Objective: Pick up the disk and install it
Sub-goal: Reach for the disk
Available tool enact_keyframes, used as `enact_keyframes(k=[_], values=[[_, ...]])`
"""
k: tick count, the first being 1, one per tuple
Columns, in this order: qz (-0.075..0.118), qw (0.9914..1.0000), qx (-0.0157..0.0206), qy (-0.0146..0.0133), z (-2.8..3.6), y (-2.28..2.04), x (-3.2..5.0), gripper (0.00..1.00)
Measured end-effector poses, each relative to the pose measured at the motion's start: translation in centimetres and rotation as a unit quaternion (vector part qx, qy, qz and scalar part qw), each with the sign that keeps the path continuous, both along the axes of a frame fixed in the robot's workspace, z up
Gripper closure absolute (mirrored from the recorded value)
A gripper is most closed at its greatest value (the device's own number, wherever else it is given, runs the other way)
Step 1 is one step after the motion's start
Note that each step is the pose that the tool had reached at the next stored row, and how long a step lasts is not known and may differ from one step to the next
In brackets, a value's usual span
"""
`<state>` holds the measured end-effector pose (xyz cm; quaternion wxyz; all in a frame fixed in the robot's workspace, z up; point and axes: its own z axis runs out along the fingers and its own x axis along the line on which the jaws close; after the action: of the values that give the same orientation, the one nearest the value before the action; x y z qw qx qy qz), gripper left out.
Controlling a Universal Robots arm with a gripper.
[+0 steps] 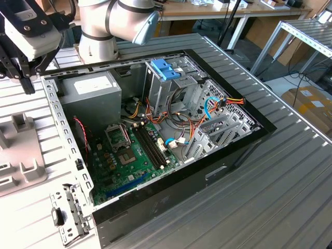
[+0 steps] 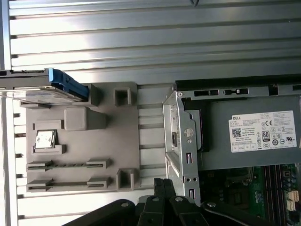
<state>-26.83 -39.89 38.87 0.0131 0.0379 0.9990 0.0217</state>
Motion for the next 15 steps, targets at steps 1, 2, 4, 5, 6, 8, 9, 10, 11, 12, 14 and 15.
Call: enact_keyframes(k=[1, 2, 4, 5, 6, 8, 9, 10, 11, 12, 14, 15], values=[[0.000, 1.00000, 0.0000, 0.0000, 0.00, 0.00, -0.10, 0.89], [0.000, 1.00000, 0.0000, 0.0000, -0.01, 0.00, -0.22, 0.89], [0.000, 1.00000, 0.0000, 0.0000, -0.01, 0.00, -0.41, 0.89], [0.000, 1.00000, 0.0000, 0.0000, -0.02, 0.00, -0.48, 0.89], [0.000, 1.00000, 0.0000, 0.0000, -0.02, 0.00, -0.57, 0.89], [0.000, 1.00000, 0.0000, 0.0000, -0.02, 0.00, -0.76, 0.89], [0.000, 1.00000, 0.0000, 0.0000, -0.02, 0.00, -0.84, 0.89], [0.000, 1.00000, 0.0000, 0.0000, -0.02, 0.00, -0.92, 0.89], [0.000, 1.00000, 0.0000, 0.0000, -0.03, 0.00, -0.99, 0.89], [0.000, 1.00000, 0.0000, 0.0000, -0.03, 0.00, -1.10, 0.89], [0.000, 1.00000, 0.0000, 0.0000, -0.04, 0.00, -1.27, 0.89], [0.000, 1.00000, 0.0000, 0.0000, -0.04, 0.00, -1.38, 0.89]])
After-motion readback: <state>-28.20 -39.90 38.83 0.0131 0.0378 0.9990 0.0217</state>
